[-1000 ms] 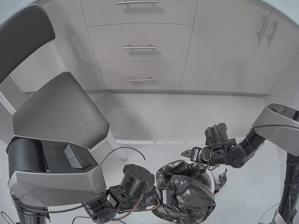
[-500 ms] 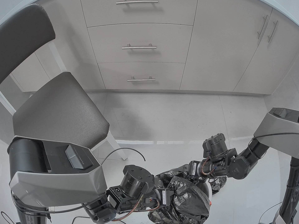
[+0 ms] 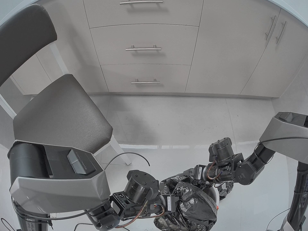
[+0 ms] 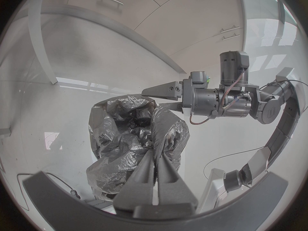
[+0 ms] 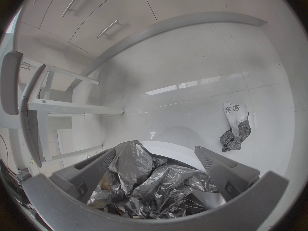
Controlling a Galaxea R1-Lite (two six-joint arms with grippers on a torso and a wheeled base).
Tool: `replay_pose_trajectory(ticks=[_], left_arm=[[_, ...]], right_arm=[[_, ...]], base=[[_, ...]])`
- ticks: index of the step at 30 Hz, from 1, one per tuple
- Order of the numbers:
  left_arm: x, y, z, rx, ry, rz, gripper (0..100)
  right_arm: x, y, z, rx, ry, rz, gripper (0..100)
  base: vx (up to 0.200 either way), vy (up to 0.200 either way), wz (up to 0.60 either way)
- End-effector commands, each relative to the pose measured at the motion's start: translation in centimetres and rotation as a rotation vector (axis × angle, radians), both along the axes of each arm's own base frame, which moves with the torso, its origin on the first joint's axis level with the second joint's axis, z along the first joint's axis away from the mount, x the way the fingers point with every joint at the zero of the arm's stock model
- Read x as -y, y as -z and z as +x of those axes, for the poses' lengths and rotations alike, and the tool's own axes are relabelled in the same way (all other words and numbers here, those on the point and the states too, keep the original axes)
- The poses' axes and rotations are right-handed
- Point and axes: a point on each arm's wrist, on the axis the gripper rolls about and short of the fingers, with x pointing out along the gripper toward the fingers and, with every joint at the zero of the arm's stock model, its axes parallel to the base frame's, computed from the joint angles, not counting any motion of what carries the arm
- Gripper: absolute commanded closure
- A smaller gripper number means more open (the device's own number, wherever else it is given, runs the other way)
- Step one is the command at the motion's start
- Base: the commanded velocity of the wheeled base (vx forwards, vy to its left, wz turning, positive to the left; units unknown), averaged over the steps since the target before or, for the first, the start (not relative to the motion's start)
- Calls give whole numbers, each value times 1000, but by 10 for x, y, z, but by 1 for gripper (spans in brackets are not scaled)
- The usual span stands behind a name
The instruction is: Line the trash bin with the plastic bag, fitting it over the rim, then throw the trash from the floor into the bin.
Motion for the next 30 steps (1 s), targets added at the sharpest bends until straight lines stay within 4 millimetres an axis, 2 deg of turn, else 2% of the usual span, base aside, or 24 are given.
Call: replay_pose_trajectory(ticks=[1,6,18,30], left_arm=[[0,1,0,-2,0,1,100],[0,1,0,0,0,2,100],[0,1,0,-2,-1,1,100],[0,1,0,-1,-2,2,100]], right_arm=[[1,6,10,7,13,4,0],[0,7,15,15,13,7,0],[4,-10,30,96,5,2,0],[1,-13,10,69,-20,8,0]], base=[[0,0,0],[0,0,0],[0,0,0],[0,0,0]])
